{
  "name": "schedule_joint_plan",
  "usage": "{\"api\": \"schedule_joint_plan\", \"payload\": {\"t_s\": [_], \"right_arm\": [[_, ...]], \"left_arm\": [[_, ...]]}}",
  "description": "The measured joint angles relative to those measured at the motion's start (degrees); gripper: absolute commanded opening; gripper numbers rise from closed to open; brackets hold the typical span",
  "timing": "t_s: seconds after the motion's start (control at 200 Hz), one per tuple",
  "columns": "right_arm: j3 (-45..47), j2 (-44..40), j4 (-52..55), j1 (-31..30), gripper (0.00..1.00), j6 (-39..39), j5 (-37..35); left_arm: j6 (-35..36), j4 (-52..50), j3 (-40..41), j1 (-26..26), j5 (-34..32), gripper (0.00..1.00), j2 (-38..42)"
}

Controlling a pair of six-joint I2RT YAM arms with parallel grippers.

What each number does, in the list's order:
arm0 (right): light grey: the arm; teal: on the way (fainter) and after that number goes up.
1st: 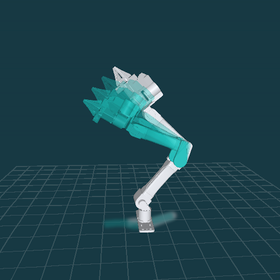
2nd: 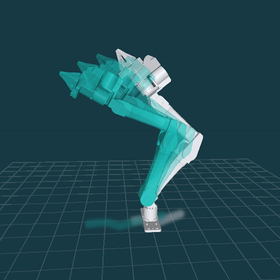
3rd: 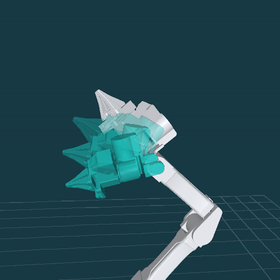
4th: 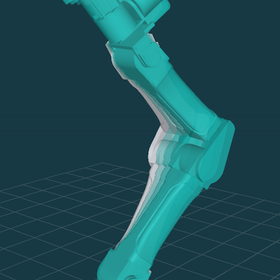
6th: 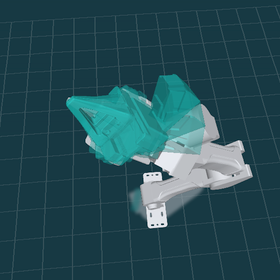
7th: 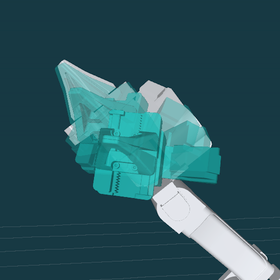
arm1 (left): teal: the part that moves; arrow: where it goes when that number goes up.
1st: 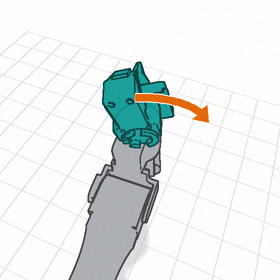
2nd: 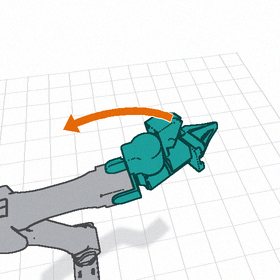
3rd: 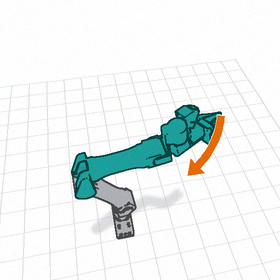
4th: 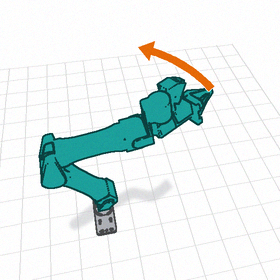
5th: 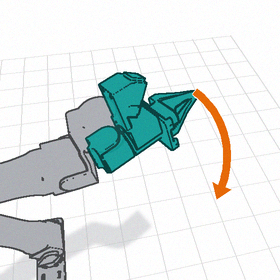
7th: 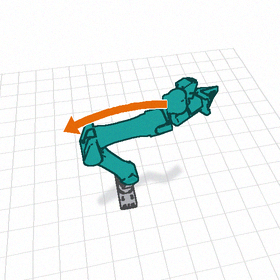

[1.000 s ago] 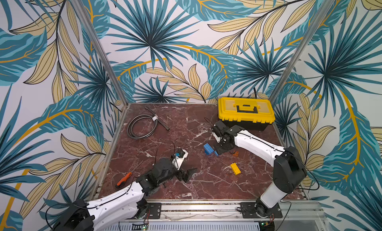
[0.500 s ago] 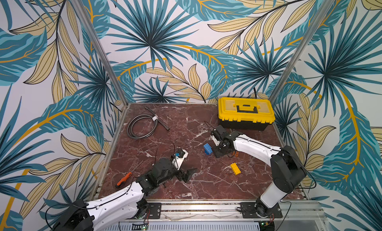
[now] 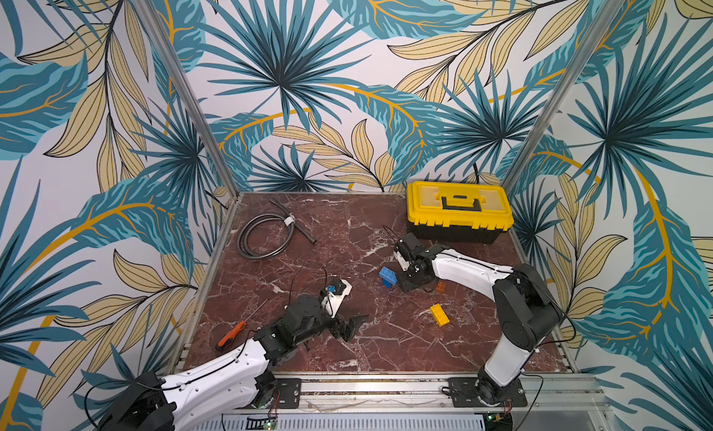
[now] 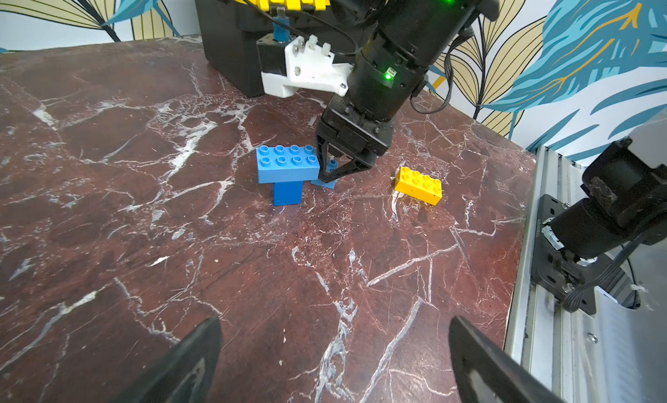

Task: Assemble the letter f with lego
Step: Pick up the lego brick from the center of the board.

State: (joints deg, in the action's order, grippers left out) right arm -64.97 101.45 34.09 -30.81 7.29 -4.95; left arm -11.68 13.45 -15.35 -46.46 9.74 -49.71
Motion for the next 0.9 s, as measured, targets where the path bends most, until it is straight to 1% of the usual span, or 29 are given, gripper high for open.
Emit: {"api": "schedule_joint_plan", "payload": {"t_s": [0.26,0.431,0.546,0.786,0.901], "right_arm": [[0.0,1.44,-0.28,0.09,0.48,0.02,0.55],[0.0,1.44,-0.66,0.2,0.45,0.02,0.57],[0.0,1.55,-0.68,0.33,0.44,0.0,0.59],[0.0,2.08,-0.74,0.5,0.44,0.02,0.72],[0.0,2.08,-0.72,0.5,0.41,0.02,0.72]], "left_arm": [[0.96,0.0,0.0,0.0,3.06,0.99,0.0],[0.96,0.0,0.07,0.0,3.56,0.99,0.02],[0.96,0.09,0.83,0.0,3.1,0.99,0.72],[0.76,0.07,3.76,0.0,0.87,1.0,1.03],[0.7,0.09,3.76,0.0,-0.2,0.99,1.03]]}}
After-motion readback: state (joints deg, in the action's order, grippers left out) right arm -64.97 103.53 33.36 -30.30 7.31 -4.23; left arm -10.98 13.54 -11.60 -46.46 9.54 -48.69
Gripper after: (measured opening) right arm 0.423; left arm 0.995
